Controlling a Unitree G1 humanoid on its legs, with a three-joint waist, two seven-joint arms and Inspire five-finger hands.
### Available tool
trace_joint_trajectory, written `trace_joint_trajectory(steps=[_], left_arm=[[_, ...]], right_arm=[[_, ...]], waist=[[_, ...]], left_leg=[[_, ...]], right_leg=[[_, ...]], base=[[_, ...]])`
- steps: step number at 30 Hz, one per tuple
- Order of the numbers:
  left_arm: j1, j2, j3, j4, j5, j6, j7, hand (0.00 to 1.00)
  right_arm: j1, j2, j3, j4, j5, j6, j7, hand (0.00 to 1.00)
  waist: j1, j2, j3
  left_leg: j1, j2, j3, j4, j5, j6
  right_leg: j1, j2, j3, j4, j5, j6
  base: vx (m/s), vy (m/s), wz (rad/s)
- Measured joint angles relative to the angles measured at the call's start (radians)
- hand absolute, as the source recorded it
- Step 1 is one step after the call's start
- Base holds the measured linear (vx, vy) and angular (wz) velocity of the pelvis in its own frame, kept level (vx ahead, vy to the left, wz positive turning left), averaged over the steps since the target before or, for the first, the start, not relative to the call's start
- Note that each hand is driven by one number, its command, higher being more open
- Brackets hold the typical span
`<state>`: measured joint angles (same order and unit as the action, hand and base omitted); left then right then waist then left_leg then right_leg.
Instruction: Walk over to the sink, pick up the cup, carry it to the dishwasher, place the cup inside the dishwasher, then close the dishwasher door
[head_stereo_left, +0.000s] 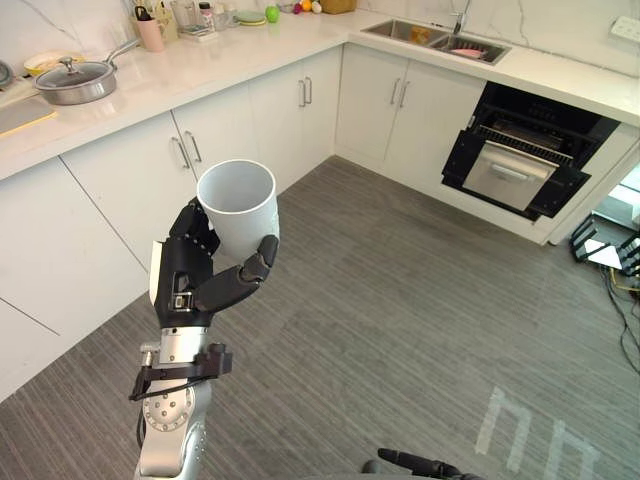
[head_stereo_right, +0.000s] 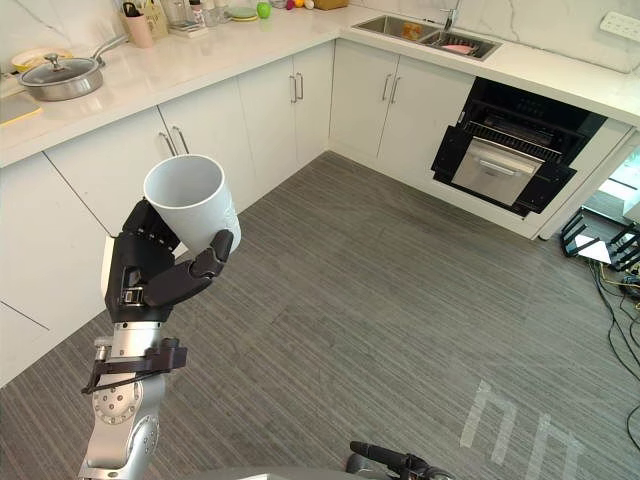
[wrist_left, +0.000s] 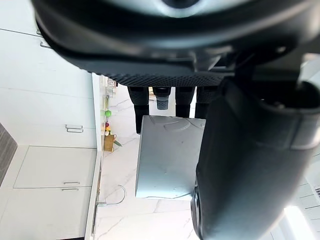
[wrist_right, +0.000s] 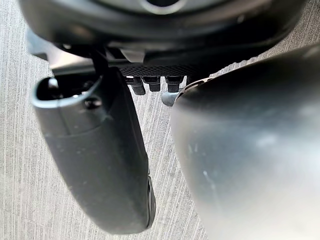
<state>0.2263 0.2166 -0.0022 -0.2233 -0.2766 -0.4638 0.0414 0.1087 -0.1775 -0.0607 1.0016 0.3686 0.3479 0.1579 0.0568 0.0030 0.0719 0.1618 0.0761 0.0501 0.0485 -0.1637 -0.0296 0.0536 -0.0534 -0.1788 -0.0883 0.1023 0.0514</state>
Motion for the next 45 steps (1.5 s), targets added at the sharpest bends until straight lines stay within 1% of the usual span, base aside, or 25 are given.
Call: trace_joint_trajectory(steps=[1,2,7,13,20,22,23,24,25,26,27,28,29,31,32,33,34,35,36,37,38,41,43,44,45], left_arm=[[0.007,-0.013,0.001,0.0,-0.001,0.0,0.0,0.0],[0.018,-0.038,0.0,-0.001,-0.022,0.0,0.0,0.0],[0.012,-0.062,-0.073,0.0,-0.084,0.0,-0.027,0.0],[-0.01,-0.076,-0.078,0.0,-0.192,-0.003,-0.064,0.0],[-0.01,-0.076,-0.061,0.002,-0.196,-0.009,-0.065,0.0],[-0.01,-0.082,-0.06,0.001,-0.196,-0.01,-0.065,0.0],[-0.009,-0.089,-0.06,0.0,-0.196,-0.012,-0.065,0.0],[-0.004,-0.107,-0.049,-0.001,-0.195,-0.014,-0.065,0.0],[0.0,-0.107,-0.04,-0.001,-0.195,-0.015,-0.064,0.0],[-0.002,-0.109,-0.023,0.001,-0.196,-0.012,-0.062,0.0],[-0.006,-0.106,-0.022,0.001,-0.196,-0.004,-0.064,0.0],[-0.006,-0.106,-0.022,0.001,-0.196,-0.004,-0.065,0.0],[-0.006,-0.108,-0.022,0.001,-0.196,-0.004,-0.068,0.0],[-0.006,-0.118,-0.026,0.001,-0.197,-0.003,-0.098,0.0],[-0.005,-0.122,-0.026,0.001,-0.197,-0.005,-0.106,0.0],[-0.003,-0.133,-0.027,0.0,-0.196,-0.016,-0.118,0.0],[-0.001,-0.139,-0.028,0.001,-0.195,-0.022,-0.124,0.0],[0.007,-0.147,-0.027,0.001,-0.195,-0.035,-0.129,0.0],[0.012,-0.148,-0.026,0.001,-0.196,-0.046,-0.129,0.0],[0.014,-0.147,-0.027,0.001,-0.195,-0.048,-0.129,0.0],[0.013,-0.147,-0.028,0.001,-0.195,-0.048,-0.129,0.0],[0.008,-0.134,-0.069,0.005,-0.195,-0.043,-0.127,0.0],[-0.008,-0.13,-0.13,0.005,-0.193,-0.039,-0.128,0.0],[-0.022,-0.122,-0.147,-0.001,-0.192,-0.036,-0.129,0.0],[-0.039,-0.099,-0.154,-0.008,-0.188,-0.034,-0.129,0.0]], right_arm=[[0.014,0.003,-0.001,-0.009,0.001,-0.002,0.001,1.0],[0.038,0.001,-0.013,-0.034,0.001,-0.005,0.022,1.0],[0.076,0.007,-0.013,-0.043,-0.001,-0.011,0.06,1.0],[0.078,0.004,-0.016,-0.044,-0.01,-0.018,0.067,1.0],[0.055,0.003,-0.008,-0.013,-0.018,-0.022,0.072,1.0],[0.056,-0.005,0.0,-0.011,-0.017,-0.022,0.078,1.0],[0.056,-0.018,0.007,-0.011,-0.017,-0.02,0.091,1.0],[0.052,-0.033,0.014,-0.014,-0.017,-0.014,0.109,1.0],[0.052,-0.039,0.025,-0.019,-0.017,-0.013,0.115,1.0],[0.052,-0.035,0.031,-0.028,-0.018,-0.019,0.117,1.0],[0.04,-0.029,0.028,-0.019,-0.018,-0.025,0.11,1.0],[0.031,-0.023,0.027,-0.012,-0.018,-0.022,0.107,1.0],[0.018,-0.026,0.022,-0.007,-0.017,-0.019,0.104,1.0],[0.014,-0.031,0.001,0.021,-0.018,-0.027,0.104,1.0],[0.015,-0.032,-0.002,0.031,-0.019,-0.034,0.101,1.0],[0.018,-0.038,-0.003,0.043,-0.018,-0.046,0.098,1.0],[0.018,-0.041,-0.003,0.047,-0.019,-0.051,0.094,1.0],[0.023,-0.041,-0.003,0.049,-0.019,-0.056,0.083,1.0],[0.024,-0.037,-0.004,0.048,-0.019,-0.056,0.072,1.0],[0.027,-0.036,-0.009,0.046,-0.019,-0.055,0.059,1.0],[0.029,-0.035,-0.016,0.046,-0.019,-0.054,0.053,1.0],[0.067,-0.018,-0.069,0.039,-0.019,-0.066,0.032,1.0],[0.088,-0.02,-0.11,0.039,-0.019,-0.084,0.021,1.0],[0.082,-0.016,-0.129,0.038,-0.018,-0.093,0.018,1.0],[0.075,-0.005,-0.132,0.024,-0.017,-0.106,0.013,1.0]], waist=[[-0.002,0.004,-0.012],[-0.022,0.001,-0.041],[-0.073,0.003,-0.048],[-0.074,0.001,-0.049],[-0.068,-0.001,-0.041],[-0.065,0.007,-0.036],[-0.055,0.02,-0.032],[-0.044,0.042,-0.02],[-0.043,0.047,-0.017],[-0.057,0.048,-0.011],[-0.062,0.019,0.009],[-0.055,0.002,0.026],[-0.054,-0.001,0.054],[-0.049,0.007,0.075],[-0.044,0.01,0.075],[-0.038,0.025,0.072],[-0.032,0.032,0.069],[-0.017,0.035,0.065],[-0.012,0.041,0.056],[-0.012,0.035,0.049],[-0.013,0.033,0.047],[-0.029,0.001,0.014],[-0.028,0.017,-0.003],[-0.027,0.019,-0.002],[-0.032,-0.005,0.011]], left_leg=[[-0.008,0.004,0.012,0.004,-0.007,-0.003],[-0.014,0.014,0.023,0.015,-0.017,-0.006],[-0.003,0.028,0.043,0.028,-0.021,-0.015],[0.005,0.024,0.07,0.027,-0.008,-0.028],[0.006,0.026,0.051,-0.015,0.036,-0.025],[-0.035,0.04,0.051,0.068,-0.021,-0.028],[-0.067,0.067,0.061,0.15,-0.073,-0.026],[-0.076,0.108,0.081,0.216,-0.114,-0.034],[-0.084,0.126,0.086,0.252,-0.127,-0.028],[-0.146,0.148,0.101,0.397,-0.135,-0.045],[-0.241,0.152,0.114,0.541,-0.119,-0.024],[-0.252,0.142,0.134,0.532,-0.129,-0.015],[-0.264,0.129,0.159,0.478,-0.128,-0.018],[-0.289,0.086,0.15,0.222,-0.041,-0.027],[-0.293,0.078,0.138,0.171,-0.005,-0.033],[-0.304,0.077,0.104,0.121,0.041,-0.051],[-0.308,0.081,0.091,0.127,0.061,-0.065],[-0.294,0.077,0.088,0.142,0.1,-0.062],[-0.288,0.07,0.092,0.151,0.12,-0.047],[-0.289,0.054,0.098,0.165,0.139,-0.029],[-0.286,0.042,0.099,0.17,0.149,-0.024],[-0.256,-0.048,0.106,0.177,0.116,0.017],[-0.208,-0.073,0.104,0.148,0.078,0.04],[-0.17,-0.082,0.103,0.131,0.064,0.051],[-0.104,-0.107,0.106,0.092,0.053,0.066]], right_leg=[[-0.008,0.004,0.008,0.0,-0.001,-0.001],[-0.015,0.014,0.014,0.0,-0.003,-0.004],[0.003,0.023,-0.02,0.002,-0.004,-0.007],[0.02,0.015,-0.03,0.003,-0.003,-0.01],[0.024,0.013,-0.071,-0.003,0.005,-0.024],[0.023,0.023,-0.065,-0.003,-0.012,-0.031],[0.023,0.05,-0.052,-0.001,-0.014,-0.034],[0.011,0.084,-0.036,0.083,-0.046,-0.056],[0.004,0.095,-0.029,0.12,-0.088,-0.065],[0.005,0.104,-0.029,0.114,-0.109,-0.081],[0.02,0.077,-0.036,0.095,-0.108,-0.086],[0.03,0.059,-0.036,0.096,-0.108,-0.086],[0.047,0.037,-0.041,0.095,-0.108,-0.086],[0.089,0.003,-0.057,0.073,-0.119,-0.069],[0.102,-0.002,-0.057,0.068,-0.123,-0.064],[0.126,0.002,-0.054,0.066,-0.139,-0.044],[0.137,0.006,-0.046,0.066,-0.147,-0.037],[0.154,0.002,-0.021,0.067,-0.16,-0.024],[0.158,-0.006,-0.004,0.072,-0.17,-0.01],[0.161,-0.025,0.01,0.082,-0.185,0.01],[0.161,-0.038,0.013,0.09,-0.196,0.023],[0.167,-0.133,0.014,0.17,-0.244,0.079],[0.122,-0.165,0.033,0.335,-0.247,0.084],[0.064,-0.183,0.055,0.493,-0.25,0.089],[-0.039,-0.225,0.076,0.75,-0.211,0.091]], base=[[0.03,-0.004,-0.46],[0.05,-0.018,-0.23],[0.04,-0.02,0.01],[-0.07,-0.013,0.02],[-0.1,-0.055,0.21],[-0.1,-0.048,-0.08],[-0.04,-0.065,-0.4],[0.03,-0.081,-0.45],[0.05,-0.05,-0.27],[0.07,-0.044,0.15],[0.04,-0.031,0.22],[0.04,-0.064,0.24],[0.02,-0.024,0.22],[0.07,0.054,0.27],[0.19,0.157,0.07],[0.14,0.112,-0.05],[0.2,0.194,-0.31],[0.21,0.207,-0.46],[0.33,0.304,-0.55],[0.29,0.248,-0.36],[0.3,0.241,-0.21],[0.32,0.216,0.12],[0.33,0.267,0.17],[0.34,0.286,0.03],[0.29,0.215,0.01]])
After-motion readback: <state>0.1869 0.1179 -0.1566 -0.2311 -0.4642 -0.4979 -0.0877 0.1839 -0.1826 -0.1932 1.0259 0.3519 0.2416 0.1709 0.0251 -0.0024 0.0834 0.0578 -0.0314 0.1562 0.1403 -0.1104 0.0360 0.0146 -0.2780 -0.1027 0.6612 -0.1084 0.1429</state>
